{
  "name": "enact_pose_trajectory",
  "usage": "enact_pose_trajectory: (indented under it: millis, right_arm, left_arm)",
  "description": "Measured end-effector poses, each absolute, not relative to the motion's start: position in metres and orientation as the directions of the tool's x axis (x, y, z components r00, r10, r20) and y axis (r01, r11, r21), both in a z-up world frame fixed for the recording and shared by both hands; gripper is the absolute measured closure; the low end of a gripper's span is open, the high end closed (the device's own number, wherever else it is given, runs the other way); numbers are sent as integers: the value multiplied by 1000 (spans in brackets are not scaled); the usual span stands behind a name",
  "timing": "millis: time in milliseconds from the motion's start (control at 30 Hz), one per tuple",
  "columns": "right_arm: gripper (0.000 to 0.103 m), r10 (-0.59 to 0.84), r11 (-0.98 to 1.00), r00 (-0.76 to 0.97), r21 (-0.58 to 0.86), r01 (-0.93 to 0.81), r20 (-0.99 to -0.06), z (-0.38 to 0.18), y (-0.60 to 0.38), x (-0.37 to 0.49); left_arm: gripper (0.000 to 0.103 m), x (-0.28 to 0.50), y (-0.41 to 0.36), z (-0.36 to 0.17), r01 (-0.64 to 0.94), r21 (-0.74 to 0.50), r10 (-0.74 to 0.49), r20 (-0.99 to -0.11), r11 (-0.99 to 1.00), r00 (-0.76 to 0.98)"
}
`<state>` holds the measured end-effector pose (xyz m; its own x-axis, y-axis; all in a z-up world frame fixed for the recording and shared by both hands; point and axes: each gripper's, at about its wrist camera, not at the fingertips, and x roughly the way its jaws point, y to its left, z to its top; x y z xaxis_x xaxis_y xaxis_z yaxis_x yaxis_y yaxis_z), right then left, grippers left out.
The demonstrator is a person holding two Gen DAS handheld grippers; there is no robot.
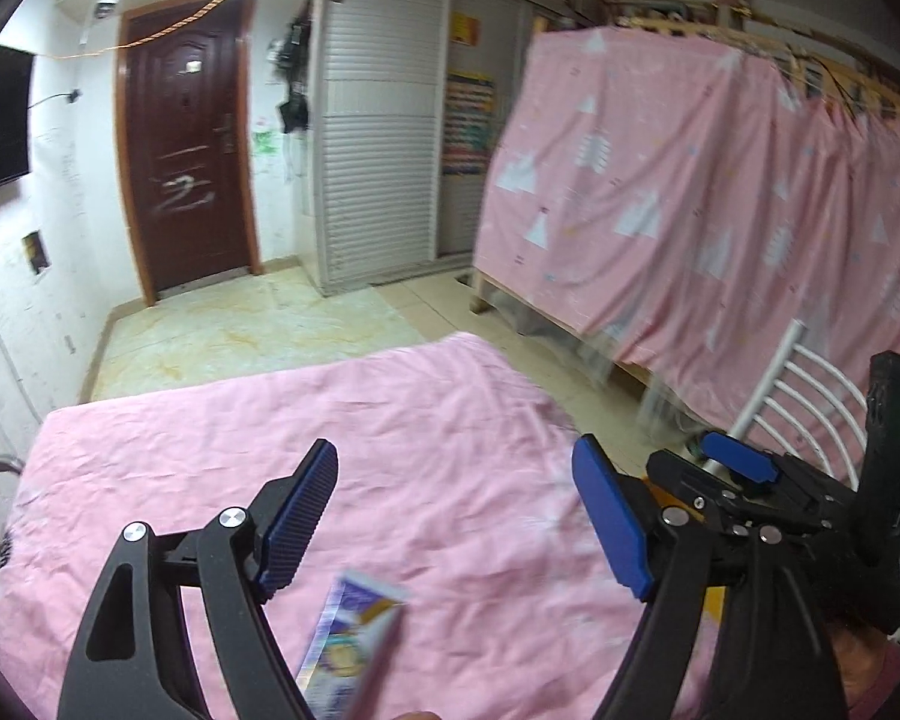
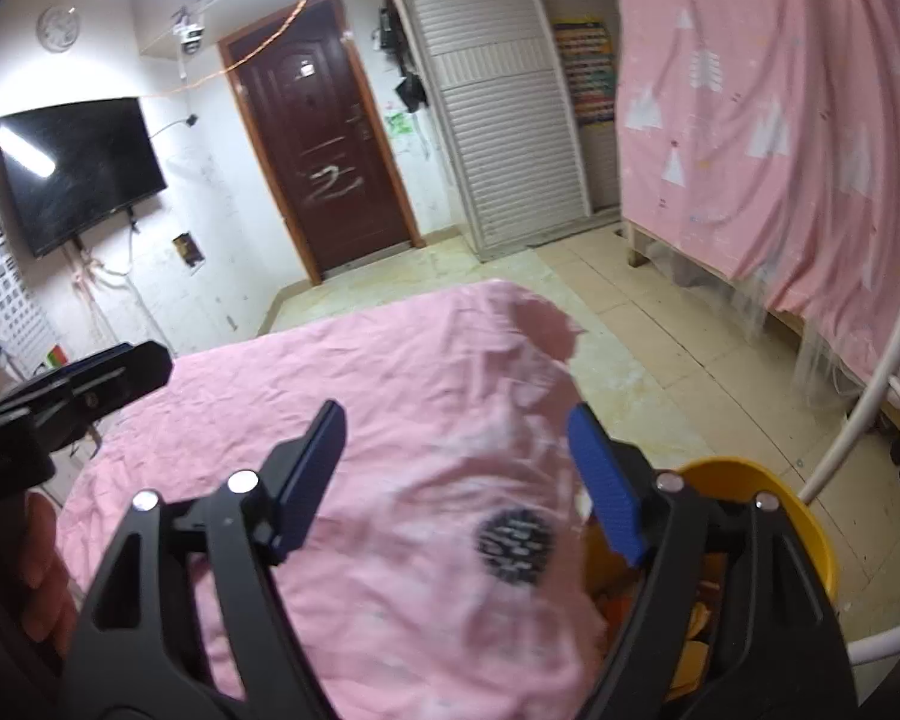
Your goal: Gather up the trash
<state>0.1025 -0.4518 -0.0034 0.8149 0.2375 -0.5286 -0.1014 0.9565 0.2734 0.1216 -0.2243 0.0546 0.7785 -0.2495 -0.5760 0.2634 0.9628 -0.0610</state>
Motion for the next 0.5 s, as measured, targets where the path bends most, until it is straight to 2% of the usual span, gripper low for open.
enact_pose_trajectory:
  millis: [67, 100, 133, 200, 500]
  right_arm:
    - [22, 250, 956, 817, 266, -123, -521, 1, -438, 105]
    - [19, 257, 956, 817, 260, -137, -517, 4, -429, 106]
    - [16, 261, 956, 817, 257, -144, -514, 6, -423, 107]
    - [12, 276, 952, 824, 257, -165, -495, 11, -407, 108]
    - [9, 336, 939, 807, 234, -250, -486, 24, -351, 116]
  left_arm:
    - [30, 120, -209, 57, 235, -50, -221, -564, 971, 795]
    - [24, 119, -201, 57, 219, -48, -208, -560, 974, 802]
    - [22, 118, -193, 59, 203, -47, -195, -553, 978, 810]
    - [22, 117, -175, 60, 167, -47, -165, -541, 985, 825]
    - [22, 112, -102, 60, 33, -63, -62, -527, 997, 848]
